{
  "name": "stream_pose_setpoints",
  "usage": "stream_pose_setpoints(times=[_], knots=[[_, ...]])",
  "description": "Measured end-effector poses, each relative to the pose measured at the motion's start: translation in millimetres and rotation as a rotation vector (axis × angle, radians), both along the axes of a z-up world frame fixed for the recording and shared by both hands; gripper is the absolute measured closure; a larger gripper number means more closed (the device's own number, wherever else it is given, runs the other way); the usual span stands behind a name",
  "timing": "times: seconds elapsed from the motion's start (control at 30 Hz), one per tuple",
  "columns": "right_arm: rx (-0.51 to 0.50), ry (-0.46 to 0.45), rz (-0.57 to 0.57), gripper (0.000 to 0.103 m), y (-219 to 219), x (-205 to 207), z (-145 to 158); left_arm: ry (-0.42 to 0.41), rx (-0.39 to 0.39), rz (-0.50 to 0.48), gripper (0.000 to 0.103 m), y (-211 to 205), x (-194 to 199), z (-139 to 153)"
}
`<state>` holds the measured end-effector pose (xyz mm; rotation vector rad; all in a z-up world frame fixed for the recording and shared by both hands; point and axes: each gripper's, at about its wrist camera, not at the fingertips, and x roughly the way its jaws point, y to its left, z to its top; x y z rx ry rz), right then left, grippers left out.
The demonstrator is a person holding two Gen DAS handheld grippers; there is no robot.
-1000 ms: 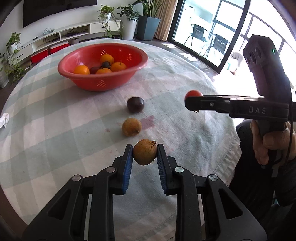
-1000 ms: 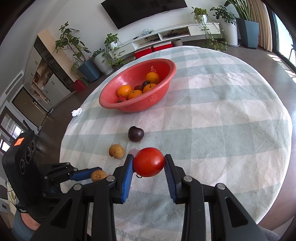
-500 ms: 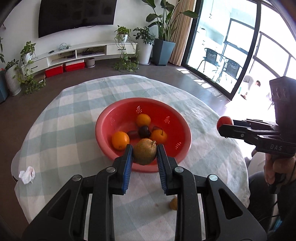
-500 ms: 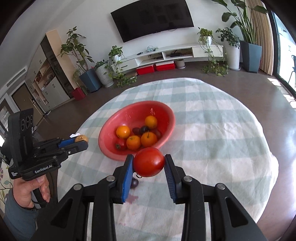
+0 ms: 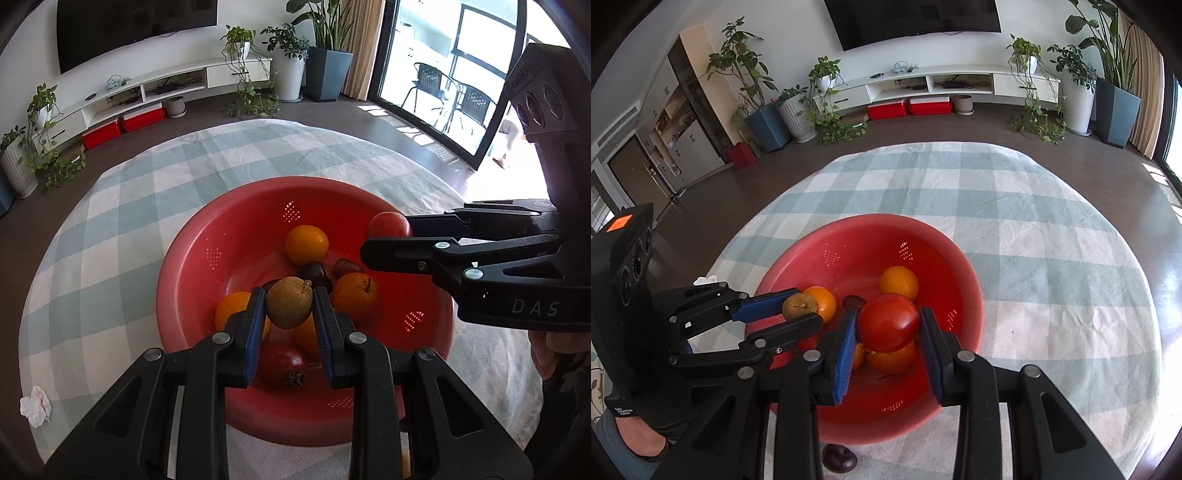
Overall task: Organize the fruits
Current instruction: 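Carry the tomato with the right tool over the colander while the left tool carries the brown fruit, then open the left tool to drop the brown fruit while the right tool releases the tomato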
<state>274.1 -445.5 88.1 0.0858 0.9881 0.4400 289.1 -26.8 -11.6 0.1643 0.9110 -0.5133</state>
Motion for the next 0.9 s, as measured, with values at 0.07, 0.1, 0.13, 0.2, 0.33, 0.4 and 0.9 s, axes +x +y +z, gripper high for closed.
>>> stream_pose_setpoints(times=[0.07,0.1,0.13,0.2,0.33,0.4,0.9], knots=[[-0.012,0.014,0.001,0.067,2.9,4.8,-8.3,0.010,-0.001,0.000,0.079,-0.6,3.4,-7.1],[-0.020,0.016,0.003,0.067,3.6,5.5,-12.1,0.009,0.002,0.000,0.079,-0.9,4.3,-9.4],[-0.030,0.017,0.005,0.067,5.0,6.2,-14.5,0.005,0.001,-0.002,0.079,-1.1,4.9,-10.9],[-0.042,0.021,0.004,0.067,6.4,8.6,-19.4,0.000,0.001,0.001,0.079,-1.4,6.6,-12.1],[-0.049,0.018,-0.002,0.067,7.9,8.7,-22.9,-0.005,0.007,0.006,0.079,-2.6,7.7,-12.2],[-0.060,0.013,-0.001,0.067,9.6,8.0,-22.4,-0.009,0.011,0.007,0.078,-3.1,5.8,-11.7],[-0.076,0.000,0.002,0.056,10.7,3.2,-19.6,-0.057,0.028,0.022,0.038,0.0,-8.1,1.7]])
